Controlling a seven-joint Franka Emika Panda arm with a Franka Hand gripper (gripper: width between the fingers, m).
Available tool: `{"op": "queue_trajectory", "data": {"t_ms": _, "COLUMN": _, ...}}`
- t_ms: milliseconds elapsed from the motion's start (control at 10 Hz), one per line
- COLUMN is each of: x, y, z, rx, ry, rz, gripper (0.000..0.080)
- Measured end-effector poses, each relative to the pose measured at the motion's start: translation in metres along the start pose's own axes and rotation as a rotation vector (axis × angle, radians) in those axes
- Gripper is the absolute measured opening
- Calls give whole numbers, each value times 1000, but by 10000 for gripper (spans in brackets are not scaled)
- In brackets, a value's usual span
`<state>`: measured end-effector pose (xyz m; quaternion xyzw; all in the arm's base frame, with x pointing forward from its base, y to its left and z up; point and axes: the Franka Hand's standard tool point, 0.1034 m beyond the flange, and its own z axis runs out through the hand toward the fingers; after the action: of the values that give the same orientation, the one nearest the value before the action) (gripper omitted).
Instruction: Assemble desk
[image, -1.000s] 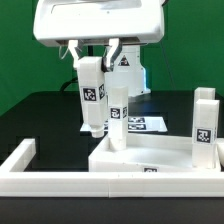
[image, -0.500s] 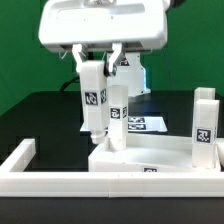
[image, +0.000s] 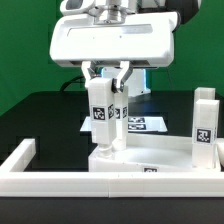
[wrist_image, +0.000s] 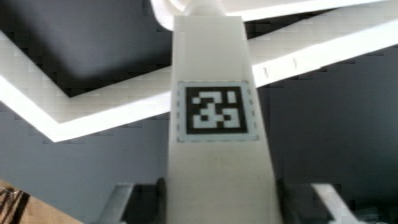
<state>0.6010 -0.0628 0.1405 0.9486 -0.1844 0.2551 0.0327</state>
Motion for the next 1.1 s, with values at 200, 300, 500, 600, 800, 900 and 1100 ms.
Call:
{"op": "queue_trajectory", "data": {"t_ms": 200, "x": -4, "y": 0, "z": 0, "rx": 1, "ry": -23, "rz": 2, "gripper": 288}}
{"op": "queue_trajectory", "data": {"t_ms": 300, "x": -4, "y": 1, "z": 0, "rx": 0, "ry": -28, "rz": 3, "gripper": 288}}
{"op": "queue_trajectory", "data": {"t_ms": 500, "x": -6, "y": 5, "z": 2, "rx": -4, "ry": -38, "rz": 2, "gripper": 288}}
{"op": "queue_trajectory", "data": {"t_ms": 600, "x": -9, "y": 8, "z": 5, "rx": -11, "ry": -40, "rz": 1, "gripper": 288}}
{"op": "queue_trajectory", "data": {"t_ms": 800, "x": -12, "y": 8, "z": 12, "rx": -20, "ry": -34, "rz": -7, "gripper": 288}}
{"op": "queue_trajectory", "data": {"t_ms": 900, "x": -11, "y": 6, "z": 13, "rx": -22, "ry": -13, "rz": -15, "gripper": 288}}
{"op": "queue_trajectory", "data": {"t_ms": 1100, "x": -8, "y": 3, "z": 15, "rx": -23, "ry": 24, "rz": -26, "gripper": 288}}
